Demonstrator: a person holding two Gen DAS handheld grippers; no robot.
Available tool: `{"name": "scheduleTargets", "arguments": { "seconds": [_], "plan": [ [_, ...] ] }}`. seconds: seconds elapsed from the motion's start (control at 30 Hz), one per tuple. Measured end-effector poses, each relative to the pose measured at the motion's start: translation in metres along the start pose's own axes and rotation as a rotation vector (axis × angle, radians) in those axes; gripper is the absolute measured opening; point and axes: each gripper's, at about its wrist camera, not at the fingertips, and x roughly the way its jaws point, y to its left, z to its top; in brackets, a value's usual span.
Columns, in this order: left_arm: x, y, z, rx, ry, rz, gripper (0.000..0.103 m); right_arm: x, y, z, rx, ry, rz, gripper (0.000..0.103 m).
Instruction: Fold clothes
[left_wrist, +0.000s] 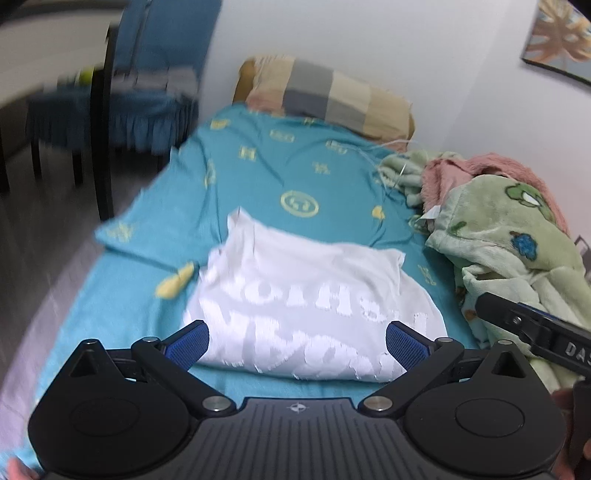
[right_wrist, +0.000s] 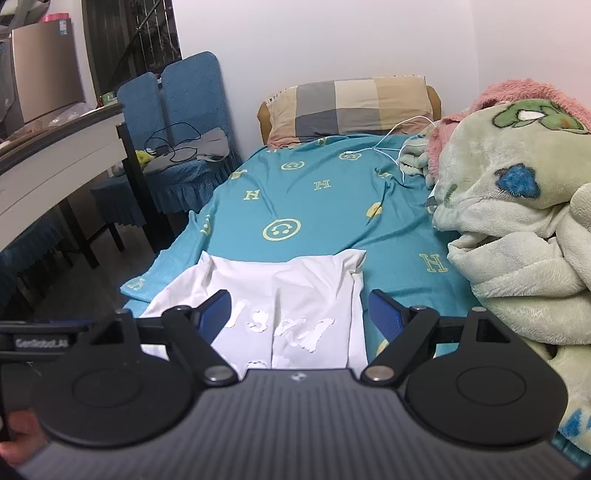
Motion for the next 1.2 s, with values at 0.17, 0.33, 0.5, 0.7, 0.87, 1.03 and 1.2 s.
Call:
{"name": "scheduleTargets", "arguments": {
  "seconds": [0.17, 0.33, 0.5, 0.7, 0.87, 1.03, 1.2],
  "plan": [
    [0.030, 0.023, -0.005, -0.210, 0.111, -0.101, 0.103, 0.002, 0.000, -0.001, 0.000, 0.009, 0.013, 0.083],
    [0.076, 0.051, -0.018, -0.480, 0.221, -0.125, 0.097, 0.005, 0.003, -0.004, -0.014, 0.021, 0.006, 0.083],
    [0.105, 0.082, -0.027, -0.722, 0.228, -0.145, 0.094, 0.011, 0.003, -0.006, -0.015, 0.045, 0.000, 0.083],
    [0.116, 0.094, -0.025, -0.803, 0.154, -0.128, 0.072, 0.021, 0.002, -0.010, 0.014, 0.072, -0.007, 0.083],
    [0.115, 0.097, -0.027, -0.800, 0.159, -0.124, 0.060, 0.030, -0.006, -0.015, 0.108, 0.122, 0.026, 0.083],
    [0.110, 0.102, -0.026, -0.810, 0.152, -0.123, 0.048, 0.037, -0.027, -0.019, 0.350, 0.186, 0.185, 0.083],
    [0.095, 0.086, -0.010, -0.725, 0.107, -0.120, 0.034, 0.047, -0.035, -0.029, 0.530, 0.254, 0.302, 0.083]
  ]
}}
